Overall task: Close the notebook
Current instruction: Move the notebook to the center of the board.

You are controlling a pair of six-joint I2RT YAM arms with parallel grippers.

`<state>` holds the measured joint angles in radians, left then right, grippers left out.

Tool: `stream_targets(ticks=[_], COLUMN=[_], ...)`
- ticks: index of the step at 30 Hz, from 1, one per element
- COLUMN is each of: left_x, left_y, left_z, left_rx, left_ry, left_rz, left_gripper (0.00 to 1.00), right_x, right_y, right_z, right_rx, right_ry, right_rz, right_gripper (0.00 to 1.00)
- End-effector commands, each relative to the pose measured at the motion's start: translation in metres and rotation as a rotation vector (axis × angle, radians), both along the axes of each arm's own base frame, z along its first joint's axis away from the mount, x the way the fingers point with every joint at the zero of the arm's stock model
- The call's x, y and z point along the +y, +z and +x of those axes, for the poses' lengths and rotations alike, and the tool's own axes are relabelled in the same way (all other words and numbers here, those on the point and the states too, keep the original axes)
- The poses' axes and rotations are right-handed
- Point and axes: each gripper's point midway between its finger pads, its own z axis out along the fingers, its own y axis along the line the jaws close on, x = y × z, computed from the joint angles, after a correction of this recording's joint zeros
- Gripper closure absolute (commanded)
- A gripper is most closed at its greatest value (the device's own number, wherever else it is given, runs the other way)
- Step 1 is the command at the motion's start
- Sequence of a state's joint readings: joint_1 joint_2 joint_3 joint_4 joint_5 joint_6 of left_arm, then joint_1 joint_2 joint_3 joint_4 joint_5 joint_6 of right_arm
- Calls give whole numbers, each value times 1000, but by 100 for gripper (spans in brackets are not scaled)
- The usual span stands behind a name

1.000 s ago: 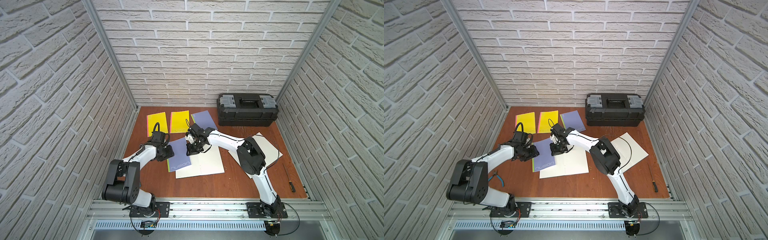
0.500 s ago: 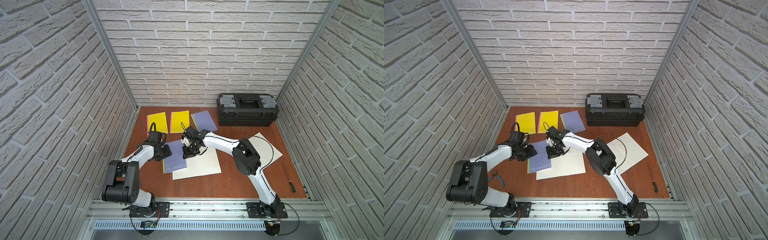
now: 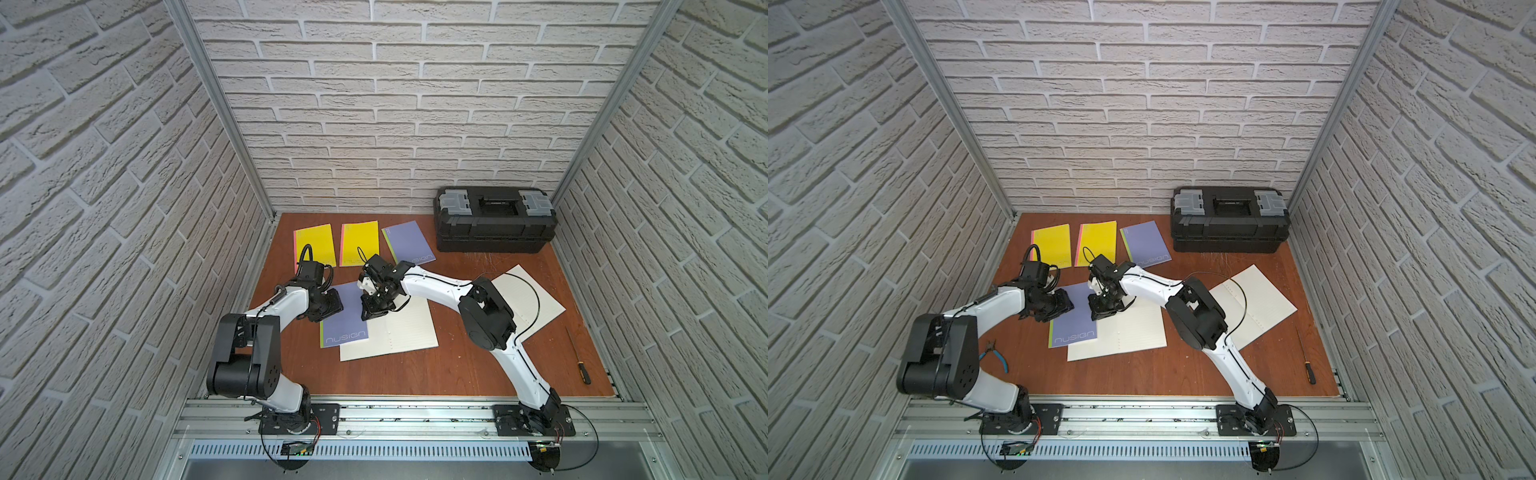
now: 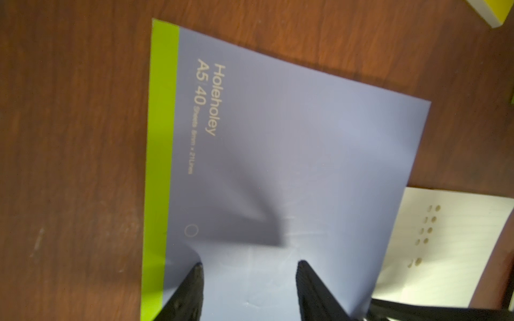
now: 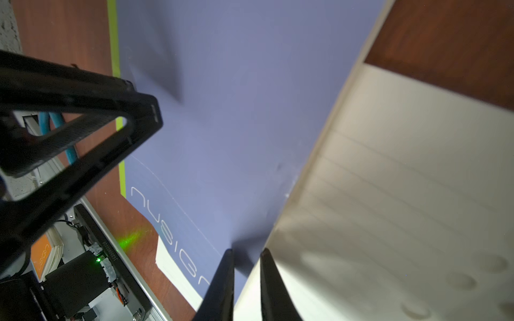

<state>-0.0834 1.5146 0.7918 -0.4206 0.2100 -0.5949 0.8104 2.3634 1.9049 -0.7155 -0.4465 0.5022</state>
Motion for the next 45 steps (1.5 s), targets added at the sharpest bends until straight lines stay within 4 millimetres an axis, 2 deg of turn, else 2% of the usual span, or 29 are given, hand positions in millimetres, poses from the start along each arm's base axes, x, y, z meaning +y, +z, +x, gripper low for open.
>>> stream_targets(ticks=[1, 10, 21, 25, 31, 36, 45], left_x=[3, 9, 9, 1, -23, -45, -70], left_y=[-1, -5, -2, 12, 42, 53, 35], left_z=[3, 2, 3, 10, 23, 30, 31], left_rx=[17, 40, 27, -29, -126, -138, -51], left_ry=[-7, 8, 4, -21, -101, -184, -307], left_rz=[13, 27, 19, -10, -9, 32, 172], left_gripper=[46, 46, 46, 45, 44, 44, 45], right_x=[13, -8, -52, -62, -72, -75, -80], right_y=[12, 23, 38, 36, 26, 22, 14], right_z=[-3, 9, 28, 35, 41, 43, 42], right_rx=[-6, -69, -174, -201, -213, -218, -211], right_ry=[12, -21, -62, -58, -55, -54, -53], right_rz=[42, -5, -119, -178, -243, -268, -298], right_gripper=[81, 70, 63, 62, 62, 62, 63])
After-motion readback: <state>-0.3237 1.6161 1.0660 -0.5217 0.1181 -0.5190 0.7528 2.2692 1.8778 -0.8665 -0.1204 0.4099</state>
